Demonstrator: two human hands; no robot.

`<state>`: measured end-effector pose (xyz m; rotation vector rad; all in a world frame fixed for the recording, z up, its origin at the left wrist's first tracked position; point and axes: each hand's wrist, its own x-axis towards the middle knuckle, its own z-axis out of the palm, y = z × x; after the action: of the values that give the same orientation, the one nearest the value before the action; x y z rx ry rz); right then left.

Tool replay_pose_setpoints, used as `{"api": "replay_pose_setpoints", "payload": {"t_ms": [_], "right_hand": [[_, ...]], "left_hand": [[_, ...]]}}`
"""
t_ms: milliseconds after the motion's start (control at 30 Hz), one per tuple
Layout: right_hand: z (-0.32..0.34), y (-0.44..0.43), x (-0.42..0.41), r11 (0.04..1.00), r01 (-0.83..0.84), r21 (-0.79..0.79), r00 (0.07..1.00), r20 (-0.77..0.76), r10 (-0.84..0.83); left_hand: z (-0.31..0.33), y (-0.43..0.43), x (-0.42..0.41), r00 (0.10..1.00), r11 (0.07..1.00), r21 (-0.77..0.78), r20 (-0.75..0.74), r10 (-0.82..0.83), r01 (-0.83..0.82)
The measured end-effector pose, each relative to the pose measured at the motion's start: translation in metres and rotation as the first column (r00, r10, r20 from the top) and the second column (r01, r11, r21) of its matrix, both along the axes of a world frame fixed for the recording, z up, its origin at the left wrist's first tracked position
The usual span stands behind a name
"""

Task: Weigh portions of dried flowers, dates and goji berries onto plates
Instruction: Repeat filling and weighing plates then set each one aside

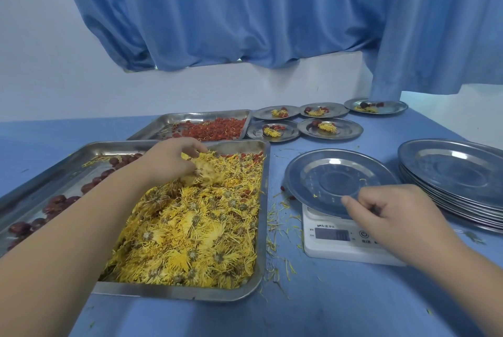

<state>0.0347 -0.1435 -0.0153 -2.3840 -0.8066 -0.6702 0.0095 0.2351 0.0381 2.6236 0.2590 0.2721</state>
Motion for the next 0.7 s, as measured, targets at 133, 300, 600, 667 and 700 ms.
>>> {"api": "replay_pose_setpoints", "payload": {"t_ms": [133, 300, 600, 667, 700], "right_hand": [[0.001, 0.0, -0.001, 1.0, -0.006, -0.014, 1.0, 0.007, 0.006], [0.002, 0.0, -0.002, 1.0, -0.004, -0.017, 1.0, -0.005, 0.004], [0.003, -0.002, -0.002, 1.0, 0.0, -0.002, 1.0, -0.01, 0.0], [0.002, -0.002, -0.002, 1.0, 0.0, -0.003, 1.0, -0.014, 0.0], [0.002, -0.002, -0.002, 1.0, -0.002, -0.002, 1.0, -0.013, 0.002]], "left_hand": [[0.0, -0.004, 0.0, 0.995, 0.975, 0.196, -0.016, -0.101, 0.103], [0.0, -0.012, 0.006, 0.983, 0.932, 0.329, -0.146, -0.11, 0.153], [0.004, -0.016, 0.012, 0.964, 0.877, 0.439, -0.248, -0.094, 0.198], [0.006, -0.014, 0.011, 0.98, 0.903, 0.405, -0.187, -0.075, 0.146], [0.006, -0.013, 0.01, 0.986, 0.923, 0.37, -0.155, -0.056, 0.111]]}}
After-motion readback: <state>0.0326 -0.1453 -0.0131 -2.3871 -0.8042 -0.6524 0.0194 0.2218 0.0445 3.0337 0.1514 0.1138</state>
